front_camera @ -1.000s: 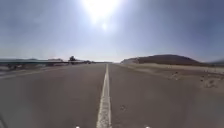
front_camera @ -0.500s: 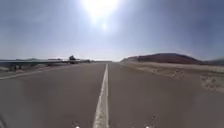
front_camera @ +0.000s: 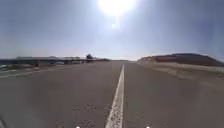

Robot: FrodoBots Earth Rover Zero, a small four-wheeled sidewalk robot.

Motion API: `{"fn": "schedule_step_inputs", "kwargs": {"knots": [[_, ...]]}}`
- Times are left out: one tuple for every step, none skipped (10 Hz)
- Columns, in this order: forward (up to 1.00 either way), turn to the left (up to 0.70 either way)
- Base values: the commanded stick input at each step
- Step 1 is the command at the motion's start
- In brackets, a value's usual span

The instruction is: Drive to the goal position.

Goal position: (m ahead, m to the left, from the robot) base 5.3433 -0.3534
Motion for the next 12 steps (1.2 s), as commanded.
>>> {"fn": "schedule_step_inputs", "kwargs": {"knots": [[0.70,0.00],[0.70,0.00],[0.70,0.00],[0.70,0.00],[0.70,0.00],[0.70,0.00],[0.70,0.00],[0.70,0.00],[0.70,0.00],[0.70,0.00],[0.70,0.00],[0.70,0.00]]}}
